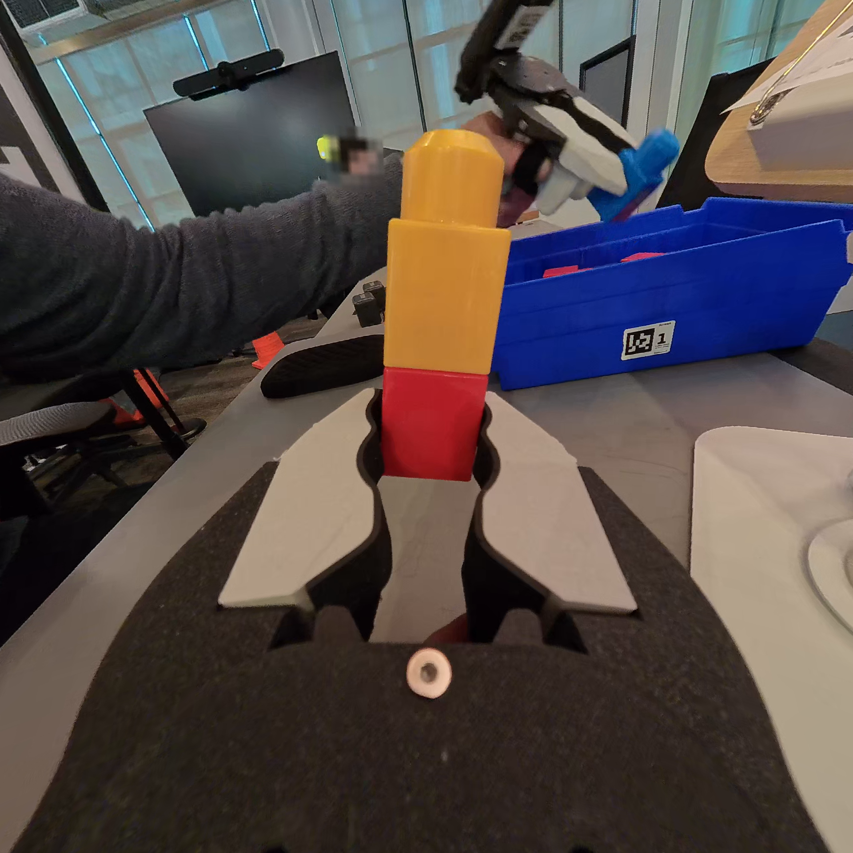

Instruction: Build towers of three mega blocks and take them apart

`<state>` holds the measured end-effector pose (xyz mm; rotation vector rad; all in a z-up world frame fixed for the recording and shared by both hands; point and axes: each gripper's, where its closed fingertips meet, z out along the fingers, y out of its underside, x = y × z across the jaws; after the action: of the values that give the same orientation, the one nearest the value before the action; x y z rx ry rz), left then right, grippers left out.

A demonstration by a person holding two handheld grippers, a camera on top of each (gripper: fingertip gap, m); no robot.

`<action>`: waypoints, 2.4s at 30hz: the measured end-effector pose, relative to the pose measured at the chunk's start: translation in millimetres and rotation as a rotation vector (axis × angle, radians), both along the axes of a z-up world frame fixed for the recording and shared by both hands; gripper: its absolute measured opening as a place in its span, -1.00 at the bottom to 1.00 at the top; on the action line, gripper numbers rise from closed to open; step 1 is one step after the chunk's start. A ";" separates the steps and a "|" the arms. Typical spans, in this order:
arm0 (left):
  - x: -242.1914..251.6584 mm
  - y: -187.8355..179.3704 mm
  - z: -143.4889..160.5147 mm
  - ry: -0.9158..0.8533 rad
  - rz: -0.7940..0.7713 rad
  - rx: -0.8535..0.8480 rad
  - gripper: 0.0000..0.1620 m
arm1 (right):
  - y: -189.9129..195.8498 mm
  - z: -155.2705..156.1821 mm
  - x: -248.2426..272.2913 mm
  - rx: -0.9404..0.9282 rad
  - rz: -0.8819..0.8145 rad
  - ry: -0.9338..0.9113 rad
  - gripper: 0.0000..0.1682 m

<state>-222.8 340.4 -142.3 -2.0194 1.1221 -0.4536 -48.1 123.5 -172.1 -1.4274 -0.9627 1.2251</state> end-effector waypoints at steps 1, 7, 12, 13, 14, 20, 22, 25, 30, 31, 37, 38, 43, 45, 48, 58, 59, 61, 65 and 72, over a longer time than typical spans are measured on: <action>11.0 -14.2 15.1 -0.102 -0.008 0.011 -0.56 | 0.0 0.1 0.0 0.000 0.000 0.001 -0.57; 101.1 -120.5 82.0 -0.540 -0.189 0.072 -0.55 | -1.3 1.1 0.2 -0.006 0.014 0.011 -0.57; 163.6 -174.2 95.9 -0.885 -0.290 -0.016 -0.56 | -1.6 3.1 2.2 -0.016 0.027 0.033 -0.57; 172.0 -180.7 95.8 -0.945 -0.316 -0.041 -0.56 | -2.0 3.3 2.5 -0.018 0.031 0.035 -0.57; 177.9 -180.5 92.3 -0.972 -0.301 -0.045 -0.56 | -2.7 3.7 2.6 -0.016 0.035 0.038 -0.57; 198.9 -185.7 77.9 -1.035 -0.324 -0.098 -0.56 | -3.1 4.3 3.1 -0.019 0.042 0.045 -0.57; 201.9 -185.9 71.7 -1.017 -0.318 -0.100 -0.56 | -3.1 4.3 3.0 -0.018 0.041 0.045 -0.57; 203.2 -186.6 64.5 -0.980 -0.311 -0.090 -0.56 | -2.2 4.0 3.1 -0.023 0.038 0.045 -0.57; 200.5 -186.6 58.7 -0.954 -0.309 -0.093 -0.56 | -1.4 2.1 2.3 -0.032 0.036 0.033 -0.57; 200.0 -186.7 58.3 -0.942 -0.308 -0.084 -0.56 | -1.0 2.1 2.5 -0.033 0.035 0.034 -0.58; 202.5 -193.2 55.0 -0.879 -0.339 -0.077 -0.56 | -3.8 -1.6 -0.8 -0.020 0.042 0.001 -0.58; 201.9 -193.3 54.9 -0.868 -0.345 -0.075 -0.56 | -3.7 -1.3 -0.5 -0.022 0.043 0.004 -0.58; 200.9 -197.3 49.2 -0.727 -0.384 -0.078 -0.56 | -5.6 -3.6 -2.1 -0.022 0.054 -0.014 -0.58; 198.4 -197.6 47.0 -0.692 -0.393 -0.090 -0.56 | -6.1 -4.4 -2.5 -0.022 0.058 -0.020 -0.58; 197.6 -201.3 44.9 -0.641 -0.413 -0.097 -0.56 | -7.3 -5.1 -3.5 -0.014 0.061 -0.028 -0.59; 194.7 -205.0 41.5 -0.672 -0.455 -0.123 -0.56 | -9.0 -6.5 -4.0 -0.008 0.066 -0.040 -0.59; 194.6 -205.1 41.3 -0.670 -0.455 -0.124 -0.56 | -9.1 -6.5 -4.1 -0.008 0.066 -0.040 -0.59; 194.7 -206.7 42.0 -0.671 -0.466 -0.120 -0.56 | -9.6 -6.3 -4.1 -0.005 0.068 -0.039 -0.59; 194.3 -207.5 42.7 -0.664 -0.474 -0.117 -0.56 | -10.9 -6.1 -4.7 0.005 0.069 -0.041 -0.59; 191.6 -203.7 45.6 -0.670 -0.454 -0.086 -0.32 | -8.5 -1.3 -1.3 0.003 0.054 -0.001 -0.58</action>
<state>-31.2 136.7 -96.6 -1.4722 1.1177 -1.3135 -49.4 115.0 -173.4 -1.4074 -1.0093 1.2619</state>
